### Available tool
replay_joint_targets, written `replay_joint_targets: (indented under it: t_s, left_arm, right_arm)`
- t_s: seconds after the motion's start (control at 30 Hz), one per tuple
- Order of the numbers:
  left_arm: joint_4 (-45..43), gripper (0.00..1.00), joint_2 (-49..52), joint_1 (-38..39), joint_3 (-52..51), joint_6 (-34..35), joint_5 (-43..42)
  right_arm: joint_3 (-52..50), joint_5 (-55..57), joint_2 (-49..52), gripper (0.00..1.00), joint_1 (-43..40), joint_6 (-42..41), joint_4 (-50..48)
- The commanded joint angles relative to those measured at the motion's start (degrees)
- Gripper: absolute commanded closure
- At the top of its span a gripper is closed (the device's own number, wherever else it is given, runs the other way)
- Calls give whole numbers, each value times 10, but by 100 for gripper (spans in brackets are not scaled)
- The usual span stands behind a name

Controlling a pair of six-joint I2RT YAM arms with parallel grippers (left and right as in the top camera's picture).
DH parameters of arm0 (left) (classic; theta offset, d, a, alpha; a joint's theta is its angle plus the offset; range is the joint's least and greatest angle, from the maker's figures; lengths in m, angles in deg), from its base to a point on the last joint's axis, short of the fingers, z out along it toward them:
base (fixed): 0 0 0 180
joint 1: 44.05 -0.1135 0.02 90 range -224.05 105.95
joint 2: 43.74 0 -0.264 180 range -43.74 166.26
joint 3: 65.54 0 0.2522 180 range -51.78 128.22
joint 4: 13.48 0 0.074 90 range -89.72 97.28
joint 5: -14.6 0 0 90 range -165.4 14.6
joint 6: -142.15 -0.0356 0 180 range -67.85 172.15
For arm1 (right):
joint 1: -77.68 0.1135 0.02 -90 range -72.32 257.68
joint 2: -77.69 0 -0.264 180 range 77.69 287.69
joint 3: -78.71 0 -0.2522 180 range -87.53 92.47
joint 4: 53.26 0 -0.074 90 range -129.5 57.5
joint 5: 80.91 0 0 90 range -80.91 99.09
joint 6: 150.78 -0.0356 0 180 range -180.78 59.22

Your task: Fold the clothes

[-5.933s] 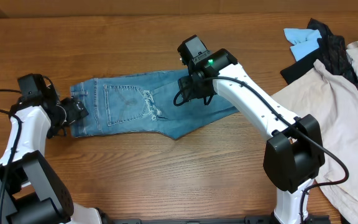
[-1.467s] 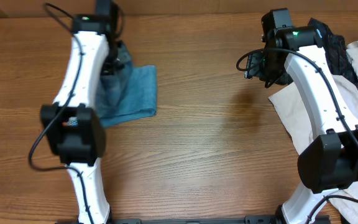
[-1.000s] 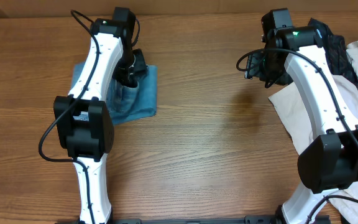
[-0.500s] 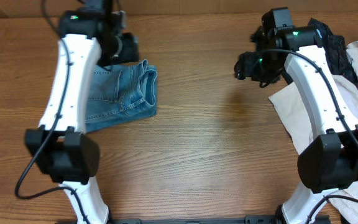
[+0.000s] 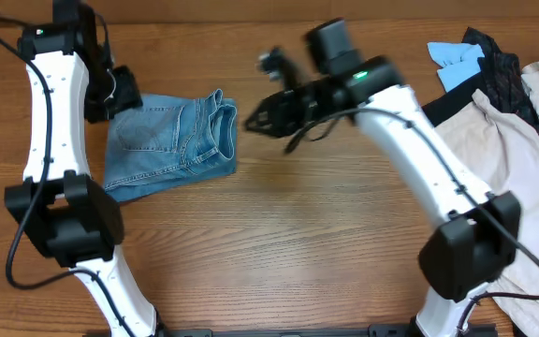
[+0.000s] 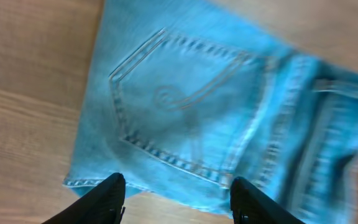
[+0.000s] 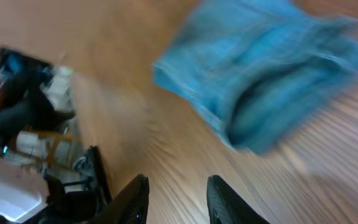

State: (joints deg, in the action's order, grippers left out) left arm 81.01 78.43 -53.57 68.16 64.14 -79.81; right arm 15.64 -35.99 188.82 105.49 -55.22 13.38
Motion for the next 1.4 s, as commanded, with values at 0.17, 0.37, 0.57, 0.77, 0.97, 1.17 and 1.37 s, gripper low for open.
replay_joint_targets:
  t_s: [0.17,0.37,0.57,0.77,0.97,1.17,1.37]
  left_arm:
    - [22,44,93,-34,-9,-2,6]
    - [15,43,132,-37,-10,-2,21]
    - [22,43,159,-37,-12,-3,72]
    - [9,44,167,-37,-70,-2,80]
    - [28,46,167,-37,-152,13,78]
    - [36,45,167,-33,-256,22,68]
    - [9,43,154,-30,-300,22,45]
  right_arm:
    - [10,-26,95,65,78,-103,-142]
    - [10,-25,166,64,96,-120,-214]
    - [10,95,228,59,83,-164,-190]
    - [10,214,245,58,44,-206,-145]
    - [10,215,245,57,12,-203,-141]
    - [10,240,245,57,-2,-173,-130]
    - [12,294,243,52,-19,-147,-68]
